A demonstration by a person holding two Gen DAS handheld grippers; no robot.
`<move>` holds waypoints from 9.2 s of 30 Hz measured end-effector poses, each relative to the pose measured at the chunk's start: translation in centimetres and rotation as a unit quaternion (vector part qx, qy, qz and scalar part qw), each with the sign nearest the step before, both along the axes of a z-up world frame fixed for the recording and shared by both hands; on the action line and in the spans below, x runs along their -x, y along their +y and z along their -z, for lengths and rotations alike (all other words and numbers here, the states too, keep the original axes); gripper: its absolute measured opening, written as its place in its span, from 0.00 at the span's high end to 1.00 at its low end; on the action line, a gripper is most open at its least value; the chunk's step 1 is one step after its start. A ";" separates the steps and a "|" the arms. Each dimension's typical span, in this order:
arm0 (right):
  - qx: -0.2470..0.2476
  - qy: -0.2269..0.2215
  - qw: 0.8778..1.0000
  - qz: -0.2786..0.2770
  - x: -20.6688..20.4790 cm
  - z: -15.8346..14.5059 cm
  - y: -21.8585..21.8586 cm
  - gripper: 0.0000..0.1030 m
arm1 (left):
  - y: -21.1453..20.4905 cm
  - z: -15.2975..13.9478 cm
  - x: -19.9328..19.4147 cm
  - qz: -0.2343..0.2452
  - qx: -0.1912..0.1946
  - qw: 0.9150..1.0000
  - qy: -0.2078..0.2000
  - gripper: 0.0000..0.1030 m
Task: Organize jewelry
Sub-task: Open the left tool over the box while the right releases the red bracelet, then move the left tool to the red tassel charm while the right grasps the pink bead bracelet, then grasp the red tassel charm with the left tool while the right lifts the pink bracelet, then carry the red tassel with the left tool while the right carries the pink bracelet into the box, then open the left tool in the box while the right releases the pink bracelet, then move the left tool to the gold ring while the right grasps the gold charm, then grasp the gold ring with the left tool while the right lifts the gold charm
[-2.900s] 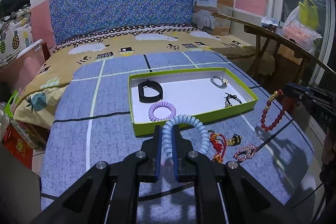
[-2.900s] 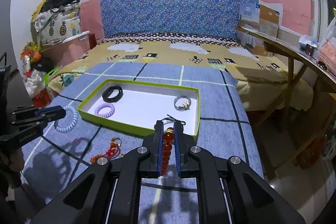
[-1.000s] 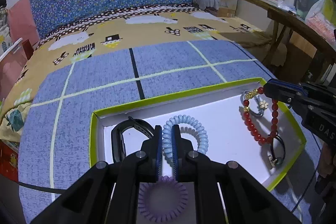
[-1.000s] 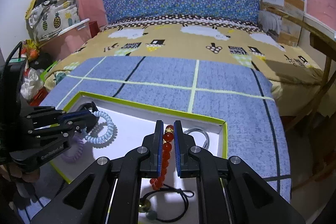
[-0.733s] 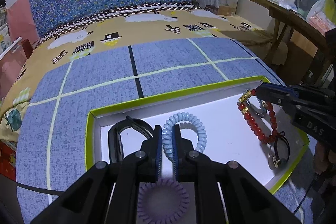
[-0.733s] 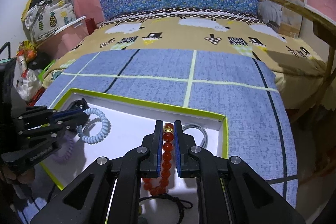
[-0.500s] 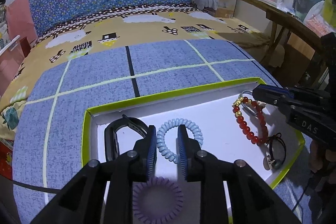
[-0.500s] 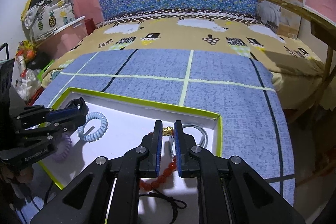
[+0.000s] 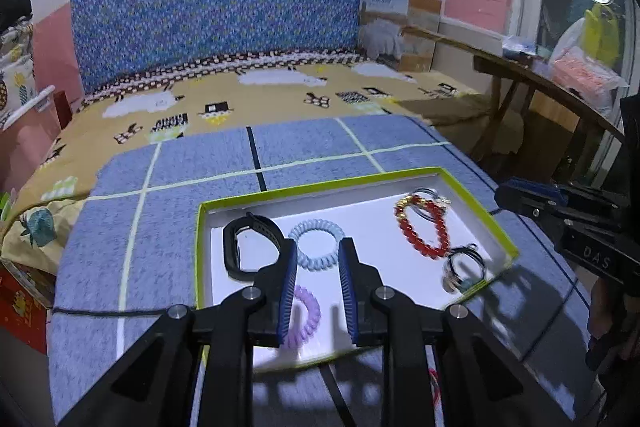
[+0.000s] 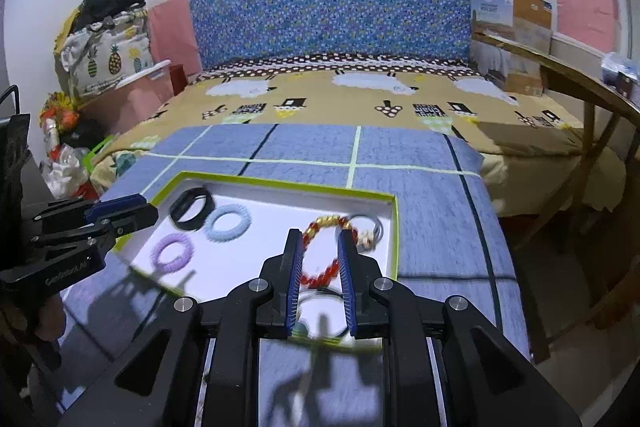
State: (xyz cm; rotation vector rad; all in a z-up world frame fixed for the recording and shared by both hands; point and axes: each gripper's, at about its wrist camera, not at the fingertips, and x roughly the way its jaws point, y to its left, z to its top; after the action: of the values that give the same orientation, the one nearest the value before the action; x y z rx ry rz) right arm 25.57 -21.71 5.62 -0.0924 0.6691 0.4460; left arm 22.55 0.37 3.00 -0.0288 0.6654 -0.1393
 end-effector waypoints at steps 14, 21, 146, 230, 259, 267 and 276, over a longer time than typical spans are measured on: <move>-0.004 -0.029 1.000 0.001 10.5 -0.9 -1.1 0.78 | -0.7 -1.5 8.7 0.006 0.010 0.999 -0.035 0.78; -0.011 -0.026 1.000 0.004 13.5 -0.5 -1.5 0.74 | -0.7 -1.3 12.2 0.006 0.005 0.999 -0.040 0.78; -0.037 0.042 0.998 -0.027 3.9 1.7 0.7 0.94 | -1.3 1.2 3.0 0.040 0.016 0.999 0.011 0.85; -0.017 0.018 0.999 -0.026 14.8 1.7 -0.5 0.75 | -0.9 1.6 14.4 0.026 0.017 1.000 -0.002 0.72; 0.051 0.071 0.993 -0.074 7.7 6.2 4.3 0.59 | 0.0 3.2 10.1 0.022 0.016 0.999 0.024 0.70; 0.076 0.094 0.989 -0.084 6.6 7.5 5.3 0.60 | 0.3 3.4 9.2 0.022 0.022 0.999 0.029 0.70; 0.071 0.094 0.990 -0.081 6.7 7.4 5.0 0.75 | -0.3 3.7 8.0 0.032 0.027 0.998 0.037 0.70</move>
State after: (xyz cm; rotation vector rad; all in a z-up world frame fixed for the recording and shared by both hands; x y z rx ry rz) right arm 18.90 -16.72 -1.78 -0.2429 0.8824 0.5680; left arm 14.55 0.03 -0.72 -0.0645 0.7364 -0.2187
